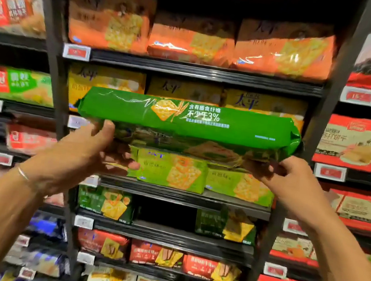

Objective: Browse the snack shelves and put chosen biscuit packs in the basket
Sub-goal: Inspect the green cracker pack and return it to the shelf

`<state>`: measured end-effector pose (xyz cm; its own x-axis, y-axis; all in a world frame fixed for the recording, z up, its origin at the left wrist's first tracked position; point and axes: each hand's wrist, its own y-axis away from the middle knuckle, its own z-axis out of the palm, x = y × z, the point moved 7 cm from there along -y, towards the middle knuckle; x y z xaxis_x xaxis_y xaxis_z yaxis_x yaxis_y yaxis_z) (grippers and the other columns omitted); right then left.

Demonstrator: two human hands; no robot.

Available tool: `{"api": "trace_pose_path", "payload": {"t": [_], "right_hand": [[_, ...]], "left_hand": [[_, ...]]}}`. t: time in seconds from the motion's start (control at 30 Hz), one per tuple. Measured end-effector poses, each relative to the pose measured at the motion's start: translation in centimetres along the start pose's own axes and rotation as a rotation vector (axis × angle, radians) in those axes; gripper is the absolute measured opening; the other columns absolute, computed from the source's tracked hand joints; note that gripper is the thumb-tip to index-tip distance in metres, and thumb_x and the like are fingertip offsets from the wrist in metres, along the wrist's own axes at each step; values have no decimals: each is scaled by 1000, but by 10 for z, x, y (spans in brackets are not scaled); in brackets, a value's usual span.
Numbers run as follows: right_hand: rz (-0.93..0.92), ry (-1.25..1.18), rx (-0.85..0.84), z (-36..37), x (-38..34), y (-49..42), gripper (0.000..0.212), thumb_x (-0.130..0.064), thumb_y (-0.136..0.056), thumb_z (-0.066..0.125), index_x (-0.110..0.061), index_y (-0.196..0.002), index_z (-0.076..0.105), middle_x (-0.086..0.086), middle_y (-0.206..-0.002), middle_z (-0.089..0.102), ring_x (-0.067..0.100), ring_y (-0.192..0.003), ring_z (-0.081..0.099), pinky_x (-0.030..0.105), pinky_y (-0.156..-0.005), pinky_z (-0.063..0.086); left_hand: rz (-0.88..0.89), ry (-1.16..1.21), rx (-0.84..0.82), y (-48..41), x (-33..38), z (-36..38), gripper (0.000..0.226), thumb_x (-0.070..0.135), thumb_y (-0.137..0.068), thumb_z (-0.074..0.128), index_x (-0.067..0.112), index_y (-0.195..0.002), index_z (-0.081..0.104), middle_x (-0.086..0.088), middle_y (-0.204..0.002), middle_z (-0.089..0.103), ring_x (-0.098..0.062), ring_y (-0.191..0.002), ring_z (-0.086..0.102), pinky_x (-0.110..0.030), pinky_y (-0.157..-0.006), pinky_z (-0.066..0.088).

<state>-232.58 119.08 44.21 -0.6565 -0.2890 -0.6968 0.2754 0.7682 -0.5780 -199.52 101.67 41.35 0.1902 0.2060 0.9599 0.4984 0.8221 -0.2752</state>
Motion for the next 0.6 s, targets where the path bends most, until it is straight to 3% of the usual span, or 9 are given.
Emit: {"api": "trace_pose_path", "payload": {"t": [0.03, 0.1, 0.17, 0.2, 0.27, 0.37, 0.43, 0.53, 0.6], "right_hand": [[-60, 4, 9, -4, -14, -7, 14, -38, -80, 87, -47, -87, 78, -10, -91, 72, -12, -81, 56, 18, -75, 45], [-97, -1, 31, -6, -30, -13, 46, -27, -81, 86, -70, -83, 69, -25, -107, 64, -17, -107, 53, 16, -94, 44], [-111, -63, 62, -10, -38, -17, 44, -27, -79, 87, -66, -91, 71, -26, -116, 66, -8, -117, 58, 16, -95, 46], [-119, -126, 77, -13, -43, -19, 36, -34, -75, 85, -58, -98, 72, -28, -111, 71, -10, -112, 62, 10, -88, 47], [-119, -240, 124, -18, -46, -21, 46, -53, -68, 77, -43, -111, 68, -30, -108, 73, -11, -104, 66, 7, -81, 48], [-163, -329, 187, -26, -60, -21, 55, -71, -68, 76, -38, -111, 69, -15, -112, 76, 4, -107, 71, 30, -87, 54], [-196, -345, 214, -33, -73, -23, 54, -77, -71, 74, -39, -109, 73, -10, -112, 78, 10, -107, 73, 36, -88, 59], [-218, -341, 248, -43, -89, -25, 52, -82, -72, 69, -39, -100, 78, -9, -102, 80, 10, -97, 76, 24, -77, 59], [-213, -351, 264, -43, -93, -25, 54, -82, -74, 67, -35, -97, 79, -7, -98, 81, 13, -94, 77, 24, -74, 59]], "left_hand": [[31, -74, 30, 0, 15, 3, 81, 96, -59, 64, 22, -90, 75, -8, -72, 70, -31, -70, 76, -47, -69, 63], [77, -188, 88, -3, 43, 7, 98, 104, -48, 57, 16, -90, 70, -6, -60, 58, -22, -53, 66, -38, -60, 62], [118, -306, 175, -5, 68, 9, 114, 110, -46, 43, 8, -93, 65, -6, -55, 51, -17, -45, 57, -32, -51, 58], [134, -348, 205, -4, 78, 11, 119, 112, -44, 37, 6, -90, 64, -7, -53, 49, -17, -43, 53, -30, -48, 56], [155, -458, 265, 1, 94, 16, 120, 115, -41, 23, 6, -75, 61, -12, -52, 46, -19, -43, 46, -30, -45, 53], [160, -646, 312, 2, 110, 20, 118, 114, -43, 7, 7, -51, 55, -12, -46, 57, -21, -38, 50, -33, -58, 49], [176, -731, 344, 3, 116, 21, 124, 114, -42, 8, 6, -61, 65, -7, -49, 65, -13, -39, 57, -35, -62, 49], [296, -826, 322, 7, 123, 36, 98, 109, -56, 25, 27, -81, 72, 23, -66, 71, 9, -59, 62, -24, -65, 47], [403, -712, 294, 9, 123, 48, 43, 83, -80, 43, 52, -86, 73, 39, -75, 68, 22, -71, 61, -7, -64, 44]]}}
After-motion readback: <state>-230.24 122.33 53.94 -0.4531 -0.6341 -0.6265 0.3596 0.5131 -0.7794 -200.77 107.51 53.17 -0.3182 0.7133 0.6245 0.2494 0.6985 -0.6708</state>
